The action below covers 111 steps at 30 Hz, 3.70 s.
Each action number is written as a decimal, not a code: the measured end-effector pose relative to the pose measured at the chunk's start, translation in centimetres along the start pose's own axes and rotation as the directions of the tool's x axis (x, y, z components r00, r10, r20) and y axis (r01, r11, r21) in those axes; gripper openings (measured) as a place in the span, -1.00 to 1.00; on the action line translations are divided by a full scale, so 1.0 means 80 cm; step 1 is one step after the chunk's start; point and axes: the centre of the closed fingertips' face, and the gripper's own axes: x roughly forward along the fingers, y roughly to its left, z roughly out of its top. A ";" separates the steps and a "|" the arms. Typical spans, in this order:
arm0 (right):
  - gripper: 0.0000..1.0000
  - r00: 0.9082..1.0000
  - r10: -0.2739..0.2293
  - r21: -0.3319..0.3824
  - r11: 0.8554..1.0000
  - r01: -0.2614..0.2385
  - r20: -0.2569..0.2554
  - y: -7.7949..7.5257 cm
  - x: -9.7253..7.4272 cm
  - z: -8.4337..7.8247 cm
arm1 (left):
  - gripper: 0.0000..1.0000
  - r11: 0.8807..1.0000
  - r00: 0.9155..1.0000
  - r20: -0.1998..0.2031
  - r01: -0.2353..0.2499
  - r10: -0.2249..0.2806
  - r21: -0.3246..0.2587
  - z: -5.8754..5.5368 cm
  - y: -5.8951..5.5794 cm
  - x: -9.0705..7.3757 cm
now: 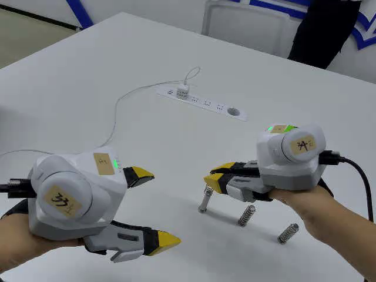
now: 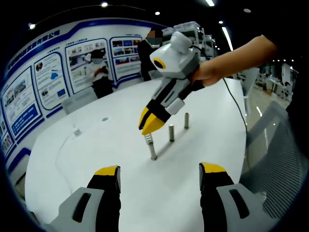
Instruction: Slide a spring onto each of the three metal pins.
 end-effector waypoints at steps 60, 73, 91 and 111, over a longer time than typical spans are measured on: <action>-0.59 0.997 -0.025 -0.048 0.999 0.021 -0.069 0.009 -0.017 -0.037 | -0.13 0.999 0.997 -0.068 -0.037 0.040 0.040 -0.004 0.003 -0.006; -0.53 0.997 -0.082 -0.040 0.996 0.081 -0.013 0.001 -0.084 -0.039 | 0.01 0.996 0.999 -0.041 -0.031 0.034 0.079 0.017 -0.002 -0.002; -0.30 0.989 -0.144 0.027 0.989 0.143 0.033 -0.008 -0.168 -0.066 | 0.30 0.991 0.998 -0.014 -0.057 0.059 0.124 0.048 0.013 -0.006; -0.14 0.968 -0.247 0.149 0.959 0.239 0.035 -0.025 -0.229 -0.116 | 0.67 0.988 0.996 -0.072 -0.048 0.059 0.149 0.039 0.015 -0.003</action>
